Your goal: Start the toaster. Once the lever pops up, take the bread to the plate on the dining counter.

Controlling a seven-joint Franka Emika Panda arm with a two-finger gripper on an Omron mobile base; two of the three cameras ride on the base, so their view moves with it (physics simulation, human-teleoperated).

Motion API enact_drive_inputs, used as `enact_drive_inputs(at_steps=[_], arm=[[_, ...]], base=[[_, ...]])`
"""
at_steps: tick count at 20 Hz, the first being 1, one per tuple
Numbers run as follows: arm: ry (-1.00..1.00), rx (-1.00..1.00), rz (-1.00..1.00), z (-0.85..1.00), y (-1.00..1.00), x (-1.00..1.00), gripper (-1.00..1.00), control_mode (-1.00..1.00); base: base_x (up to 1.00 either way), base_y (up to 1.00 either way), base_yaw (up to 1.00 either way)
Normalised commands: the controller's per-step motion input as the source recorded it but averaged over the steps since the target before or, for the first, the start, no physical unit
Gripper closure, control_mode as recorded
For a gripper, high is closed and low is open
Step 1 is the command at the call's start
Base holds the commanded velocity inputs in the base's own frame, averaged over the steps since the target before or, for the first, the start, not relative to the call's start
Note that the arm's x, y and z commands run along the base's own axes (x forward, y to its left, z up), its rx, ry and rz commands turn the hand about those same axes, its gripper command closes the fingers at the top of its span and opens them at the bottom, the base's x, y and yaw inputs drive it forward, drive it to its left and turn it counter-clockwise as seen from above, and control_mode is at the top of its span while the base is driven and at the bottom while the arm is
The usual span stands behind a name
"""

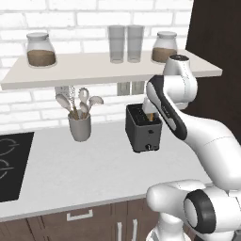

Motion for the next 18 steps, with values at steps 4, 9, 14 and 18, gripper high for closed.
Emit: enact_drive_inputs(at_steps=[4,9,14,18], arm=[[0.0,0.0,0.0,-0.08,-0.04,-0.19,-1.0,-1.0],[-0.01,0.0,0.0,-0.3,-0.15,-0.43,-1.0,-1.0],[0.0,0.0,0.0,-0.46,-0.03,-0.14,-1.0,-1.0],[-0.01,-0.03,-0.03,-0.43,0.05,0.23,-1.0,-1.0]], base=[[0.0,0.0,0.0],[0.0,0.0,0.0],[0.0,0.0,0.0],[0.0,0.0,0.0]])
